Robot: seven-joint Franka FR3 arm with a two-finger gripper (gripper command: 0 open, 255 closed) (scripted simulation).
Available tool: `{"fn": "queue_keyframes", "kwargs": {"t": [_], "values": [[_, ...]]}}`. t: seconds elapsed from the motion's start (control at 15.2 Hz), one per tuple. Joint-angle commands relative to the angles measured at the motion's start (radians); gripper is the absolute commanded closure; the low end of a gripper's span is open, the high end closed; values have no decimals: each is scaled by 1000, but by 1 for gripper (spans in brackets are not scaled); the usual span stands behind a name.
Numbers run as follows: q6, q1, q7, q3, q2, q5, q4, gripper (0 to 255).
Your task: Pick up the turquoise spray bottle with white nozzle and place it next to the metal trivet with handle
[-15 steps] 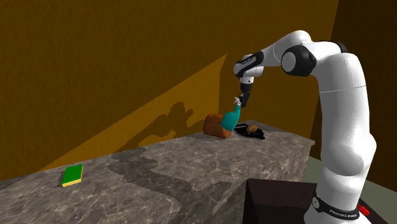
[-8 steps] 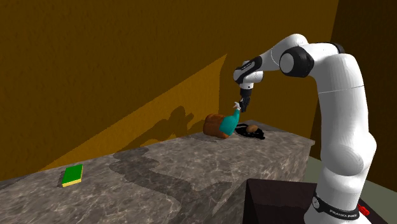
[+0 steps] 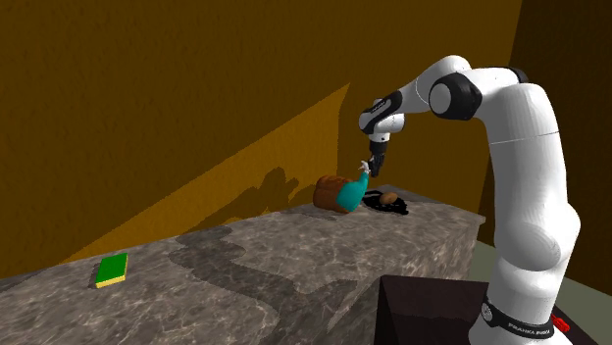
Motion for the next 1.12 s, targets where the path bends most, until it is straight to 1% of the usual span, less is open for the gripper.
{"fn": "queue_keyframes", "kwargs": {"t": [0.0,0.07,0.13,0.46,0.73,1.06], "values": [[1,0,0,0,0,0,0,255],[1,0,0,0,0,0,0,255],[1,0,0,0,0,0,0,0],[1,0,0,0,0,0,0,0],[-106,11,19,-9,-51,-29,60,0],[-106,11,19,-9,-51,-29,60,0]]}}
